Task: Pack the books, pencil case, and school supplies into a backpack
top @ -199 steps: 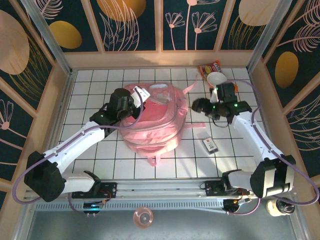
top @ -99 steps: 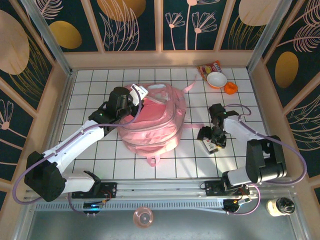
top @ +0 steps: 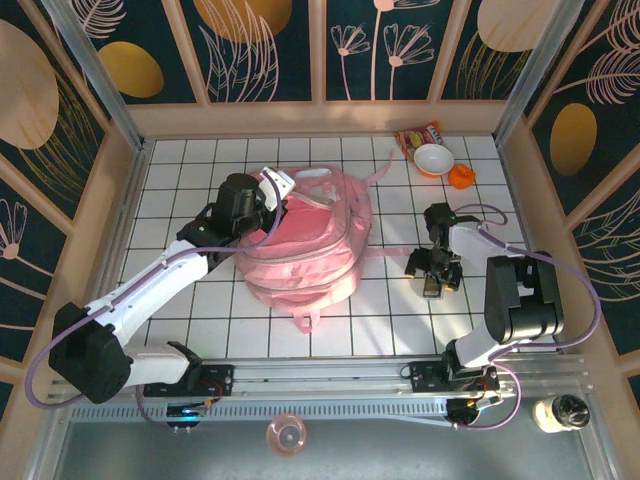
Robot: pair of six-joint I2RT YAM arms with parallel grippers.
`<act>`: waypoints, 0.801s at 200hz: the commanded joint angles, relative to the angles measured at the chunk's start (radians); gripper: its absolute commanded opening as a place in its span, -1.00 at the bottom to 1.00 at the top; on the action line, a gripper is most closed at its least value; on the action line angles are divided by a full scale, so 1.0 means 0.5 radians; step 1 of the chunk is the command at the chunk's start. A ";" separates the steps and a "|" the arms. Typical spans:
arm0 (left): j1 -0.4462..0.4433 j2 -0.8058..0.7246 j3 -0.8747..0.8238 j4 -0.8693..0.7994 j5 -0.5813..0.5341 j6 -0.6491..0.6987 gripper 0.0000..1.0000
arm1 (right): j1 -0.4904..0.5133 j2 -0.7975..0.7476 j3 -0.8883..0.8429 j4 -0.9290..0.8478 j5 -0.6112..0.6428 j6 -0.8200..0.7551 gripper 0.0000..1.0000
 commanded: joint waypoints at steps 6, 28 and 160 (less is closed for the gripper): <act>0.028 -0.051 0.036 0.191 -0.020 -0.082 -1.00 | -0.018 -0.002 -0.023 0.000 -0.059 -0.039 0.57; 0.027 -0.051 0.027 0.193 -0.017 -0.079 -1.00 | -0.021 -0.011 -0.075 0.060 -0.121 -0.030 0.02; 0.028 -0.091 0.051 0.194 0.051 -0.155 -0.99 | 0.025 -0.157 0.039 0.000 -0.197 0.025 0.08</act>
